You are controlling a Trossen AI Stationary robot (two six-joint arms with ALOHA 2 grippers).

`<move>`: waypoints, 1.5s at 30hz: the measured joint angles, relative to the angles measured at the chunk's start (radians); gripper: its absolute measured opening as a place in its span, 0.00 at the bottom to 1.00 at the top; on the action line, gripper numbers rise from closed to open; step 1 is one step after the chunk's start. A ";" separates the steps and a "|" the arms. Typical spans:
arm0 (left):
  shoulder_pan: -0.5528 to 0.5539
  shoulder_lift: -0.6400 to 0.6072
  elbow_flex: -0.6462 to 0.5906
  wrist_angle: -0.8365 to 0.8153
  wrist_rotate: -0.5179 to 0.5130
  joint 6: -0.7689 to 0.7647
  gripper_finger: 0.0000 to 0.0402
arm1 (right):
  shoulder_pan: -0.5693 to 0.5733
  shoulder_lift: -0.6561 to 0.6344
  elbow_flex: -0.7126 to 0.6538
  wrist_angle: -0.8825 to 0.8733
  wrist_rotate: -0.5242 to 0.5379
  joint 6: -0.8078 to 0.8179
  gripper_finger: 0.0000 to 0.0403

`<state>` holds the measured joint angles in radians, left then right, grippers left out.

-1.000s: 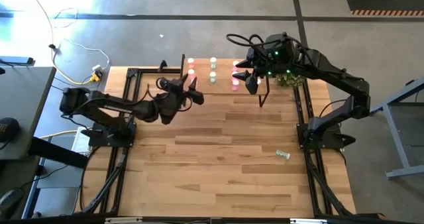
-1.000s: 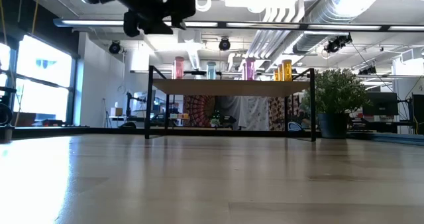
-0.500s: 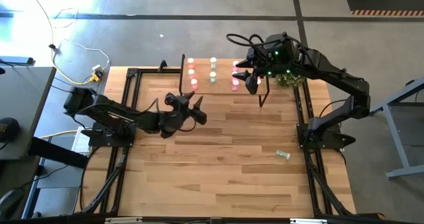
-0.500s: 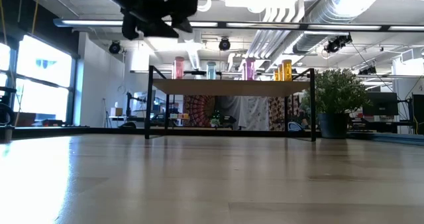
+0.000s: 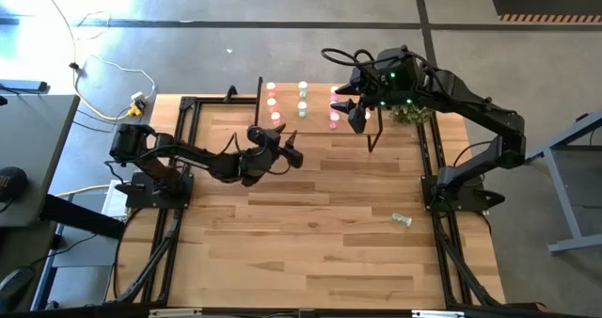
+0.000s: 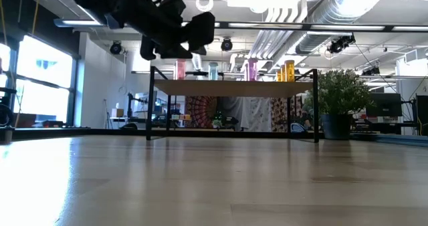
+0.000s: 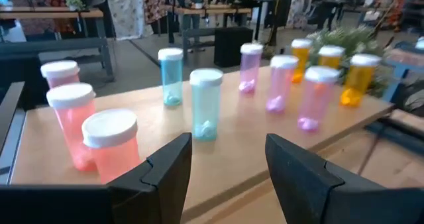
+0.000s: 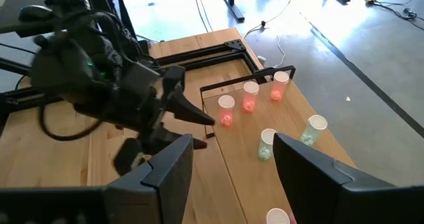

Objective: Pick and place medicine bottles onto shelf by color
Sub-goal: Put the pink pill bottle on the shelf aligned with the other pink pill bottles

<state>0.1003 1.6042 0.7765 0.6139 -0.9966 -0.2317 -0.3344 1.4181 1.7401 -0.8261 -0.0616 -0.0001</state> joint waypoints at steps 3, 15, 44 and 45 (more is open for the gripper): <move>0.032 0.005 0.000 0.009 0.028 0.000 0.46 | 0.000 0.000 0.000 0.000 0.000 0.004 0.50; 0.092 0.006 0.000 0.011 0.068 0.014 0.46 | 0.000 0.000 0.000 -0.001 0.054 0.026 0.50; 0.068 -0.003 0.000 -0.019 -0.085 0.025 0.46 | 0.000 0.000 0.000 -0.025 0.059 0.021 0.50; 0.068 -0.003 0.000 -0.019 -0.086 0.026 0.46 | 0.000 0.000 0.000 -0.026 0.059 0.022 0.50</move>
<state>0.1684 1.6013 0.7765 0.5945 -1.0823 -0.2062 -0.3340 1.4181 1.7398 -0.8525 -0.0029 0.0218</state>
